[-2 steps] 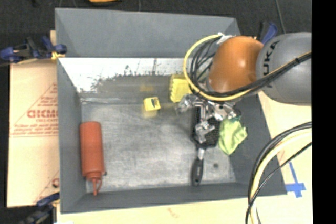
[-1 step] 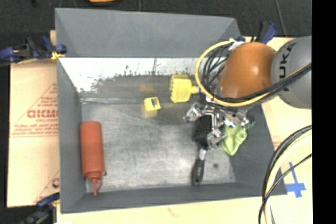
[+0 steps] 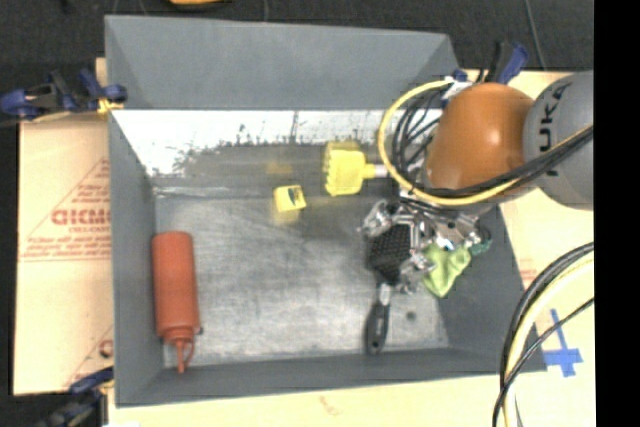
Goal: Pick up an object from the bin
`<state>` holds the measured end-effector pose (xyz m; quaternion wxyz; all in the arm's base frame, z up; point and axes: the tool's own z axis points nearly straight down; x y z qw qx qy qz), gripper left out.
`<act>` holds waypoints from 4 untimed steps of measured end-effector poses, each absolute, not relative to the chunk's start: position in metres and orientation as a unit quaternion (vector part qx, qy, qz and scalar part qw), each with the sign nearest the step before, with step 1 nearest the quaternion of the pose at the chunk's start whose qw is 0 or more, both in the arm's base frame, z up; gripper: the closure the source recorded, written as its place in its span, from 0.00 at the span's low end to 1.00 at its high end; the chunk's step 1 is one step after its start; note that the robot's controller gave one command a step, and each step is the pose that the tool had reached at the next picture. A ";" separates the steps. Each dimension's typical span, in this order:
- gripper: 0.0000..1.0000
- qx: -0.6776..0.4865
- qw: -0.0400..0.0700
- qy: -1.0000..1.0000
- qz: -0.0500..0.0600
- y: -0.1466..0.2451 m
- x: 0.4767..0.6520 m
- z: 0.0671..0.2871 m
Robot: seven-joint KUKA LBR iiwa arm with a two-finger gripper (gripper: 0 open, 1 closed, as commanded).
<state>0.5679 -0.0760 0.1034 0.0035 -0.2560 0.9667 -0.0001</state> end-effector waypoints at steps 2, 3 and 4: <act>0.00 -0.343 0.002 0.939 0.002 -0.099 0.561 0.080; 1.00 -0.307 0.009 0.952 -0.003 -0.122 0.562 0.077; 1.00 -0.301 0.009 0.954 -0.004 -0.119 0.561 0.077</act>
Offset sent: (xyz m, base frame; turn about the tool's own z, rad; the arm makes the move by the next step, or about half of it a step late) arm 0.0060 -0.0505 -0.0334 -0.2120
